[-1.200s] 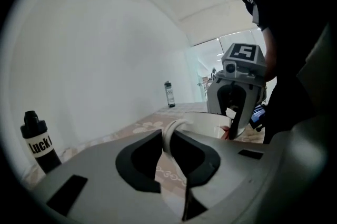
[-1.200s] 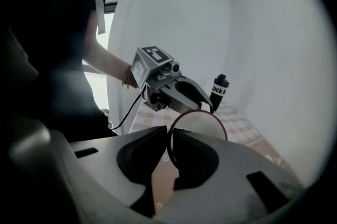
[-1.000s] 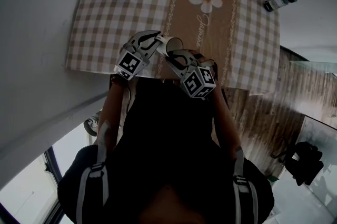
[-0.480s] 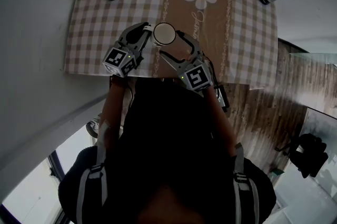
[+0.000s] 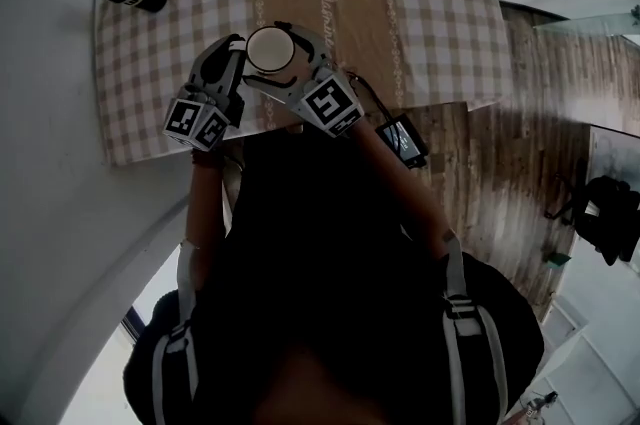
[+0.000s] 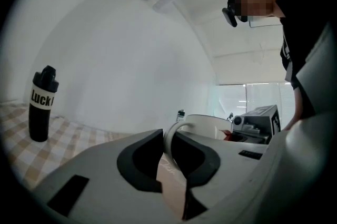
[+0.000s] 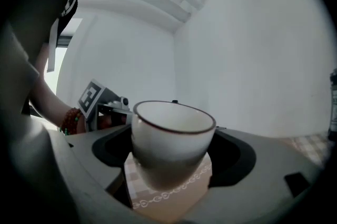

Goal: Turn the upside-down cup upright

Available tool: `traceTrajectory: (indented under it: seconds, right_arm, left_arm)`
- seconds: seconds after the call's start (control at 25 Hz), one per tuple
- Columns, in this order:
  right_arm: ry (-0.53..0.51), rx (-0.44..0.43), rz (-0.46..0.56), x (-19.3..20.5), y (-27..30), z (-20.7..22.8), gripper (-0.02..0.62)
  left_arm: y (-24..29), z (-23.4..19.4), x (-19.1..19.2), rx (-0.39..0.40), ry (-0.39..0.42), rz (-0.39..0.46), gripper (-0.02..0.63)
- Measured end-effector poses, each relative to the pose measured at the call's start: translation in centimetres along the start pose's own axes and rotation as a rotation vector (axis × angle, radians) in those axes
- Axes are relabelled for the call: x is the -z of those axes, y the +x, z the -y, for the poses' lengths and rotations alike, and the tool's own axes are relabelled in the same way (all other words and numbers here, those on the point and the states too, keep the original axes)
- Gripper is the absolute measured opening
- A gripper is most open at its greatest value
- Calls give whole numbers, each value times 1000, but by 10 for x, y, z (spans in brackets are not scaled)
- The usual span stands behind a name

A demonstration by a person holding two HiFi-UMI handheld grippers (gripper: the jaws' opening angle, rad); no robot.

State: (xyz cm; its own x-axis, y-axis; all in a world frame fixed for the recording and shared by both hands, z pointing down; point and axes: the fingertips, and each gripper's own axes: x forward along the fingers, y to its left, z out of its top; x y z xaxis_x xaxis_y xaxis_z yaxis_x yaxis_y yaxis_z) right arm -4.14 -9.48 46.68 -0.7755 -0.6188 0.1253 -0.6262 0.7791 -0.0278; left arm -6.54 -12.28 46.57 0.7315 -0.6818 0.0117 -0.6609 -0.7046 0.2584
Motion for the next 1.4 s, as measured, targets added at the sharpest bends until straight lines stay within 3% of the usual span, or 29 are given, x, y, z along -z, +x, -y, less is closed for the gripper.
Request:
traceTrajectory:
  seconds: [0.28,0.44,0.92,1.16,1.4]
  right_arm:
    - [-34,-23,-21,7,2,-2,442]
    - [-1,-41,-27,13,2,-6,440]
    - [97,-126,43,10,-2,-10,420]
    - [104,-150,34,12,0,-14,417]
    - [15,-181,26,10,5,-18,418]
  left_arm:
    - [0,5,12,22,44,-31,43]
    - [-2,7,18,20,56,-55,43]
    - [0,12,23,73,-36,-29,44]
    - [-5,15,21,115,27,-51,51]
    - [-10,14,24,132,75,-84,54]
